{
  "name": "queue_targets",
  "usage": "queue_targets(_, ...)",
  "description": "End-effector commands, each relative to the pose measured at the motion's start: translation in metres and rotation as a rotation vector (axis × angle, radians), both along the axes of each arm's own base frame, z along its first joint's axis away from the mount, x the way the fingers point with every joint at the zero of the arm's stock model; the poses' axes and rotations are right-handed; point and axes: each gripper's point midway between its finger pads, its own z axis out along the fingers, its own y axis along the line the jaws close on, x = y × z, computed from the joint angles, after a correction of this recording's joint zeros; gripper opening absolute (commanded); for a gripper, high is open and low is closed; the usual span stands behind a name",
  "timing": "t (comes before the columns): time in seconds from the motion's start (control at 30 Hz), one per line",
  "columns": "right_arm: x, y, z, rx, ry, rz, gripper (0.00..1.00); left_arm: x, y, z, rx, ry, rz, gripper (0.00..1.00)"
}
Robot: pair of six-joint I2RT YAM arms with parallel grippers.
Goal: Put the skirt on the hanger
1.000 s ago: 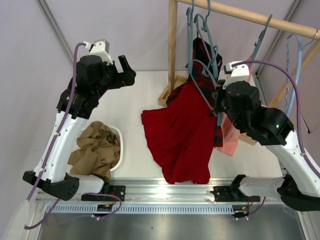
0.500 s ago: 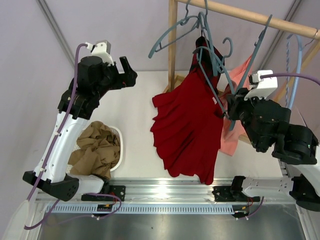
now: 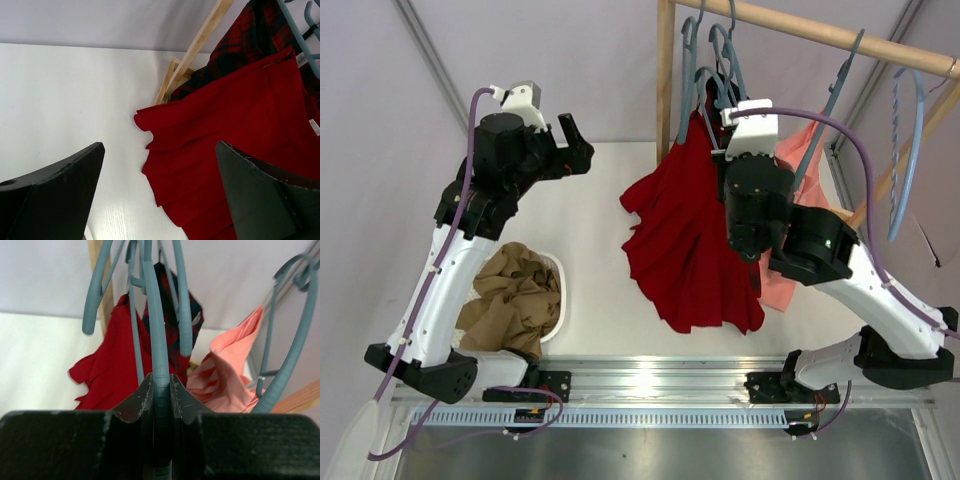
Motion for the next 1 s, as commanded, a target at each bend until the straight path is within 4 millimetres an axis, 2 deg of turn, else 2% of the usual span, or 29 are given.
queue_targets(0.0,-0.003,-0.037,0.053,0.134,-0.115,-0.174,0.0,-0.004,0.005,0.014,-0.014,-0.051,0.002,1.0)
queue_targets(0.17,0.006,-0.05,0.06,0.095,-0.117,-0.242,0.0,-0.006,0.007,0.014,0.001,-0.059,0.001,1.0)
queue_targets(0.23,0.014,-0.049,0.055,0.046,-0.097,-0.278,0.0,-0.006,0.008,0.015,0.004,-0.063,0.003,0.99)
queue_targets(0.27,0.016,-0.06,0.056,0.02,-0.083,-0.311,0.0,-0.006,0.008,0.015,0.006,-0.063,0.004,1.0)
queue_targets(0.33,0.022,-0.065,0.054,0.048,-0.073,-0.318,0.0,-0.007,0.008,0.014,0.005,-0.063,0.002,1.0)
queue_targets(0.37,0.03,-0.069,0.046,0.004,-0.039,-0.311,0.0,-0.007,0.008,0.015,0.004,-0.069,0.001,0.99)
queue_targets(0.4,0.032,-0.074,0.049,0.03,-0.041,-0.311,0.0,-0.008,0.008,0.016,0.003,-0.07,-0.001,0.99)
queue_targets(0.53,0.037,-0.096,0.038,-0.019,-0.004,-0.379,0.0,-0.008,0.008,0.014,0.002,-0.067,-0.002,0.99)
queue_targets(0.67,0.031,-0.122,0.033,-0.048,0.017,-0.453,0.0,-0.008,0.007,0.013,-0.003,-0.065,-0.004,1.0)
queue_targets(0.97,-0.013,-0.179,0.054,-0.078,-0.025,-0.618,0.0,-0.002,-0.001,0.011,-0.022,-0.057,-0.028,0.99)
